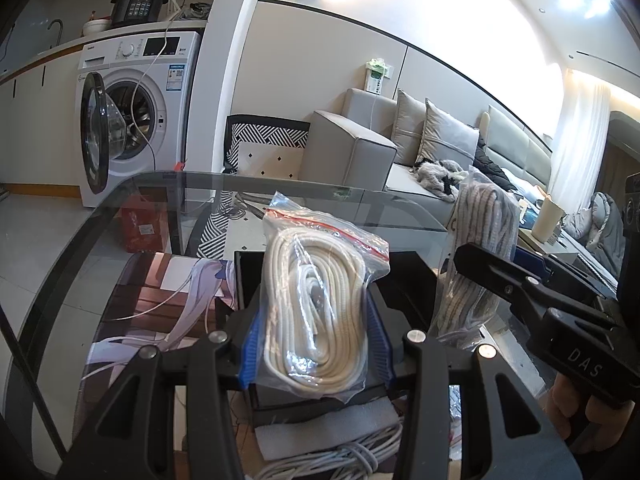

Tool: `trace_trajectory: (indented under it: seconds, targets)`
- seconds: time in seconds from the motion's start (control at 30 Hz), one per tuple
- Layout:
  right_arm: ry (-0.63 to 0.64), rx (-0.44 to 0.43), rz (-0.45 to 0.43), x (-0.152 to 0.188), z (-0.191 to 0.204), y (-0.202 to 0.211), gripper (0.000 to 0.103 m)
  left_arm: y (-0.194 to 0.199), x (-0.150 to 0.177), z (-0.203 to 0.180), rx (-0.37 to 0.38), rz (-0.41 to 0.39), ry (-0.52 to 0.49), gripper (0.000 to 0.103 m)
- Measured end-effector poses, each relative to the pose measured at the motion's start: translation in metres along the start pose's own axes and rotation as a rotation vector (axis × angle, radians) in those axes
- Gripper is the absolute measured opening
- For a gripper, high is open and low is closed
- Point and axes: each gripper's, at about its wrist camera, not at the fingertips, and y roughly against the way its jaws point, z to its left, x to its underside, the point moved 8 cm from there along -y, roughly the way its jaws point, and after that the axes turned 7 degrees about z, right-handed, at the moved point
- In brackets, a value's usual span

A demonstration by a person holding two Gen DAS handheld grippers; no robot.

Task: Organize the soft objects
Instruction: 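Carry both rope bags into the black box and open both tools, then lift both open tools out of the black box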

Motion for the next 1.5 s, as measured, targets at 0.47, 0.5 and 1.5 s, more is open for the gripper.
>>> trace_trajectory:
  seconds: [0.47,0.5,1.5]
  targets:
    - [0.011,0.019,-0.018,-0.003,-0.004,-0.015,0.044,-0.015,-0.004,0.002,-0.011,-0.008,-0.001,0.044]
    - [0.012,0.02,-0.014,-0.001,-0.004,-0.017,0.044,-0.016,-0.004,0.002,-0.013,-0.006,-0.004,0.044]
    - [0.018,0.029,0.094,0.038,-0.014,0.022,0.102,0.031,0.015,0.01,-0.065,0.013,-0.046,0.103]
